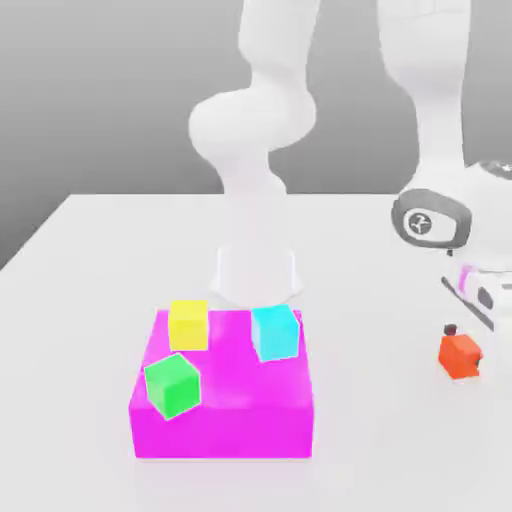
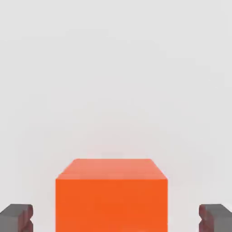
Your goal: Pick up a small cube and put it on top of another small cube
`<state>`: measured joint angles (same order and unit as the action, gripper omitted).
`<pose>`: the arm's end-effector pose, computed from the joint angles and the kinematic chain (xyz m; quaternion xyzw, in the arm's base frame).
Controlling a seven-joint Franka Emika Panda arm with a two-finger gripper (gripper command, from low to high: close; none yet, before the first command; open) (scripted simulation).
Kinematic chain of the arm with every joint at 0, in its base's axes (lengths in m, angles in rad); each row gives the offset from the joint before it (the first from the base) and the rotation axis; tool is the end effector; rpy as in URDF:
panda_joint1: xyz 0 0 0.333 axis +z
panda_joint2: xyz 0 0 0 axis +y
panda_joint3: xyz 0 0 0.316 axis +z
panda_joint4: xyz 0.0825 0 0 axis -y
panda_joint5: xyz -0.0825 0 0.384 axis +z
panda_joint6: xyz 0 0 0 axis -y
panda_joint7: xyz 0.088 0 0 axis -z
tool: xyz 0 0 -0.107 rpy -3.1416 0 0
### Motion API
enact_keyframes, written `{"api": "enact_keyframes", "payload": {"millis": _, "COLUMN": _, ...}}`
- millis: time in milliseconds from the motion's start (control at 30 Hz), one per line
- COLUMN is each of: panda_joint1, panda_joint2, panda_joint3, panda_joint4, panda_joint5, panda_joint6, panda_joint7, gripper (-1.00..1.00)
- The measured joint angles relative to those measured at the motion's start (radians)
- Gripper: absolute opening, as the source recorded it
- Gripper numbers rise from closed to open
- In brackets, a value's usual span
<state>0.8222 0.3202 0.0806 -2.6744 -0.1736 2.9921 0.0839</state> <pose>0.2370 0.3258 0.1326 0.8808 0.4735 0.0004 0.0000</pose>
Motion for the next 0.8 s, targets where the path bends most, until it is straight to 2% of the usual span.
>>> {"api": "enact_keyframes", "payload": {"millis": 167, "panda_joint1": 0.018, "panda_joint2": 0.005, "panda_joint3": -0.013, "panda_joint4": 0.001, "panda_joint5": 0.019, "panda_joint6": 0.004, "panda_joint7": -0.013, "gripper": -1.00}}
{"api": "enact_keyframes", "payload": {"millis": 267, "panda_joint1": -0.005, "panda_joint2": -0.081, "panda_joint3": 0.017, "panda_joint4": -0.016, "panda_joint5": 0.050, "panda_joint6": -0.064, "panda_joint7": -0.039, "gripper": -1.00}}
{"api": "enact_keyframes", "payload": {"millis": 400, "panda_joint1": -0.032, "panda_joint2": -0.218, "panda_joint3": 0.047, "panda_joint4": -0.046, "panda_joint5": 0.140, "panda_joint6": -0.172, "panda_joint7": -0.098, "gripper": -1.00}}
{"api": "enact_keyframes", "payload": {"millis": 600, "panda_joint1": -0.139, "panda_joint2": -0.380, "panda_joint3": -0.006, "panda_joint4": -0.092, "panda_joint5": 0.260, "panda_joint6": -0.293, "panda_joint7": -0.131, "gripper": -1.00}}
{"api": "enact_keyframes", "payload": {"millis": 800, "panda_joint1": -0.233, "panda_joint2": -0.542, "panda_joint3": -0.075, "panda_joint4": -0.139, "panda_joint5": 0.267, "panda_joint6": -0.409, "panda_joint7": -0.079, "gripper": -1.00}}
